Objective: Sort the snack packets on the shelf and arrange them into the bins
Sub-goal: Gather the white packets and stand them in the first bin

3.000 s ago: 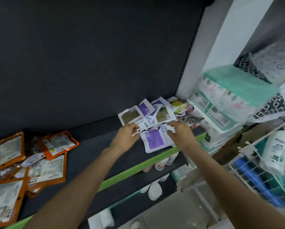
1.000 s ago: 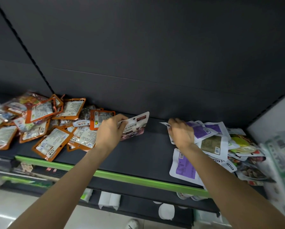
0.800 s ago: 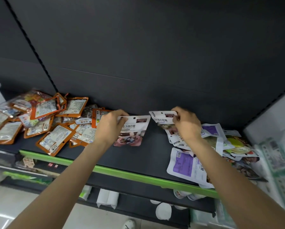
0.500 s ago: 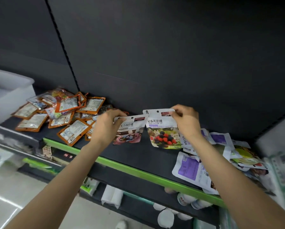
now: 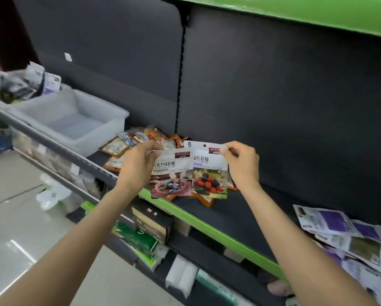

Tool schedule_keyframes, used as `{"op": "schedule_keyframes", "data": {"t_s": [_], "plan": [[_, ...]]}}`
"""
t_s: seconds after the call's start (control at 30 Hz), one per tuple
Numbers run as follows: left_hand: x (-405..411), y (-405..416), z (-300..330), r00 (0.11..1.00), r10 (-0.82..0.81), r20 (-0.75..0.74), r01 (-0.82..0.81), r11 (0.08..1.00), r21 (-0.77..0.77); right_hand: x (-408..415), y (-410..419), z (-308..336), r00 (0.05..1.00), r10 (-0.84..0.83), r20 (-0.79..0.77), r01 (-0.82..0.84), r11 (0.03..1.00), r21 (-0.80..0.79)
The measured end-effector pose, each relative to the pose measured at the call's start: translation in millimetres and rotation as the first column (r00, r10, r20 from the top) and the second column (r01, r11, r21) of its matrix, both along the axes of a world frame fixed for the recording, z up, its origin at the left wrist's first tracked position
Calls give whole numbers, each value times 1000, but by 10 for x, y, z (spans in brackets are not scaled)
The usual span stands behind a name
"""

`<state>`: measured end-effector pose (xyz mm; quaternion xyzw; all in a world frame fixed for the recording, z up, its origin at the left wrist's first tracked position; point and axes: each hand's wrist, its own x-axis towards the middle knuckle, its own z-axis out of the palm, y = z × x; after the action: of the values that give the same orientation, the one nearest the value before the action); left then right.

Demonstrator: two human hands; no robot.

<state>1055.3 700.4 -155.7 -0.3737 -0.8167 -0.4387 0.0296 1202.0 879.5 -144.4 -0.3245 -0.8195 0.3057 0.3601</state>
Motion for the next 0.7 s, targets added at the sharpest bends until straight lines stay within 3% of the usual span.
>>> {"op": "schedule_keyframes", "data": {"t_s": [0.37, 0.7], "plan": [[-1791, -1020, 88, 993, 112, 29, -113, 993, 31, -1849, -1007, -16, 998, -13, -58, 10, 998, -58], [-3241, -1109, 250, 977, 207, 60, -212, 971, 111, -3547, -1180, 104, 983, 97, -157, -108, 992, -59]]}}
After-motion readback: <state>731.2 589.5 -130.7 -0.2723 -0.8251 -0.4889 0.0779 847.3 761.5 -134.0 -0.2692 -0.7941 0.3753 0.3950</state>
